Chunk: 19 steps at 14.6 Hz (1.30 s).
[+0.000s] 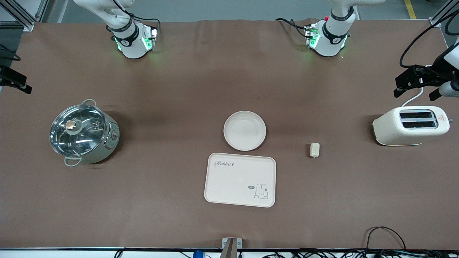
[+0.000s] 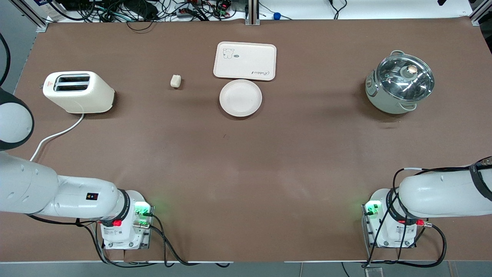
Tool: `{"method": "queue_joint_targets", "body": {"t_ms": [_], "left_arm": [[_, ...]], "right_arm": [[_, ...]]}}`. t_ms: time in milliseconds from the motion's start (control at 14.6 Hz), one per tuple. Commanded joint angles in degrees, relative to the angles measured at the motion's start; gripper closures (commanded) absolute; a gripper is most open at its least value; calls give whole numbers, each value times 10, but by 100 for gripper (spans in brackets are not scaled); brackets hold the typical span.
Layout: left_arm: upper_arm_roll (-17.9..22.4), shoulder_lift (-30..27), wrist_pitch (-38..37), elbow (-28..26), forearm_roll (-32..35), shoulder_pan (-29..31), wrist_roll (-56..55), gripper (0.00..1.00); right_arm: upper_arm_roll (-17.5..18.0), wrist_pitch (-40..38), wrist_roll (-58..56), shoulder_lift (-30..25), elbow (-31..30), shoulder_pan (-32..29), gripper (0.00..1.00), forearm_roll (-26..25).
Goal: Place bun in plate and plate on tray
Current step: 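Reach the right gripper to the plate while the left gripper grasps the bun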
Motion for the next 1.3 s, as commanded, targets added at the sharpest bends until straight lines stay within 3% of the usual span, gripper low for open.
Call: {"method": "queue_joint_targets", "body": {"t_ms": [0, 410, 615, 957, 1094, 1231], "left_arm": [[-1, 1, -13, 10, 7, 4, 21, 0], [-11, 32, -25, -20, 14, -4, 1, 0], [-37, 139, 50, -36, 1, -10, -60, 0], [-74, 322, 195, -36, 2, -22, -88, 0], [-79, 366, 223, -37, 2, -30, -89, 0], [-79, 383, 261, -57, 1, -36, -90, 0]], "right_arm": [[3, 5, 6, -3, -5, -4, 0, 4], [3, 18, 7, -2, -5, -1, 0, 33], [3, 52, 8, 25, -20, 3, 0, 90], [5, 212, 30, 88, -114, 55, 0, 159], [5, 288, 63, 96, -173, 101, 0, 180], [5, 331, 116, 117, -194, 154, 0, 201]]}}
